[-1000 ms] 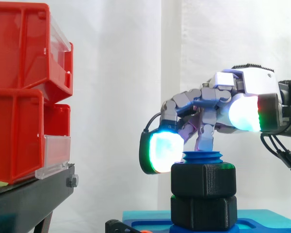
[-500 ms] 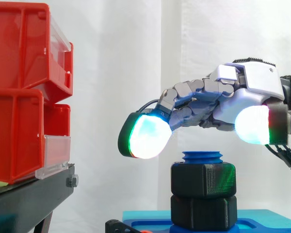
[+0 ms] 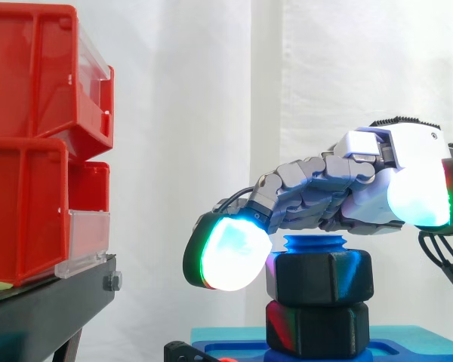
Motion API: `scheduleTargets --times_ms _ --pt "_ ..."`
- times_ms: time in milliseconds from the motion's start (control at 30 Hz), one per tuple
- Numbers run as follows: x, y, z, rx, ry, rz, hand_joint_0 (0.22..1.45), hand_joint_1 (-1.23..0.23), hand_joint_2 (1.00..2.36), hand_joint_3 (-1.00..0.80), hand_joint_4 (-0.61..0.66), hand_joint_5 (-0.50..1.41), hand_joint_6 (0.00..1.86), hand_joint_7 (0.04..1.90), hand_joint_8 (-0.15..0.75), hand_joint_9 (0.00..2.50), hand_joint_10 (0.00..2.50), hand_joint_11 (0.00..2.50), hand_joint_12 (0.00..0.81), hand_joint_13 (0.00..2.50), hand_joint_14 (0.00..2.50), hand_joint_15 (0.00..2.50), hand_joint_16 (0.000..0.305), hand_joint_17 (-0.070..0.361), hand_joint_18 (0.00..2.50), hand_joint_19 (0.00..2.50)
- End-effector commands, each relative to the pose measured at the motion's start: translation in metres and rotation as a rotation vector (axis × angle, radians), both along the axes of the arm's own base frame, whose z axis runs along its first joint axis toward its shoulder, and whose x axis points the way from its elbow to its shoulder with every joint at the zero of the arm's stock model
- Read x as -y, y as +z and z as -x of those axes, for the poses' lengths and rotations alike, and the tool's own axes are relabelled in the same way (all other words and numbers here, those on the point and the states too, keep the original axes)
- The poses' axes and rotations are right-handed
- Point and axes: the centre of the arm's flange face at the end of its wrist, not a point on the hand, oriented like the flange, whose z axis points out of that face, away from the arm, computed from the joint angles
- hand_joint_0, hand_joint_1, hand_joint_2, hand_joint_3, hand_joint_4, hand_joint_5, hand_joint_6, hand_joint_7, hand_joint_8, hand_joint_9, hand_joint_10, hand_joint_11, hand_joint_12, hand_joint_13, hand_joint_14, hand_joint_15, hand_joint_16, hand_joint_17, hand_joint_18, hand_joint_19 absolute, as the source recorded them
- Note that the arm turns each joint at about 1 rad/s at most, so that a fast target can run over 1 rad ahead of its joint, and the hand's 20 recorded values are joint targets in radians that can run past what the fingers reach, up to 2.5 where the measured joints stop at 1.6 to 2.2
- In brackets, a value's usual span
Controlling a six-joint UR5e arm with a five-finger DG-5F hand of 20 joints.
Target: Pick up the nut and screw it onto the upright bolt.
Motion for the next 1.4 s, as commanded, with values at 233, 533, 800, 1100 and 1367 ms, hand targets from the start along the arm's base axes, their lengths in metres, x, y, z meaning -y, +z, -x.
scheduleTargets --times_ms 233,533,800,1100,1367 --pt "0.003 -0.001 0.001 -0.005 -0.003 0.0 0.39 -0.25 1.0 -0.5 0.21 -0.14 0.5 0.74 0.28 0.41 0.0 0.0 0.406 0.14 0.0 0.0 0.055 0.123 0.0 0.0" --pt "0.01 -0.002 0.004 -0.013 -0.011 0.015 0.4 -0.26 1.0 -0.5 0.25 -0.09 0.5 0.88 0.294 0.58 0.0 0.0 0.402 0.26 0.0 0.0 0.052 0.118 0.0 0.0" --pt "0.017 -0.004 0.007 -0.03 -0.021 0.027 0.41 -0.28 1.0 -0.5 0.22 -0.05 0.5 1.03 0.294 0.7 0.0 0.0 0.394 0.36 0.0 0.0 0.048 0.108 0.0 0.0" --pt "0.023 -0.007 0.011 -0.047 -0.027 0.043 0.42 -0.28 1.0 -0.5 0.12 -0.02 0.51 1.13 0.295 0.79 0.0 0.0 0.388 0.42 0.0 0.01 0.047 0.105 0.0 0.0" --pt "0.028 -0.007 0.012 -0.051 -0.035 0.045 0.43 -0.29 1.0 -0.5 0.08 -0.01 0.51 1.17 0.291 0.88 0.0 0.0 0.377 0.5 0.0 0.03 0.044 0.098 0.03 0.0"
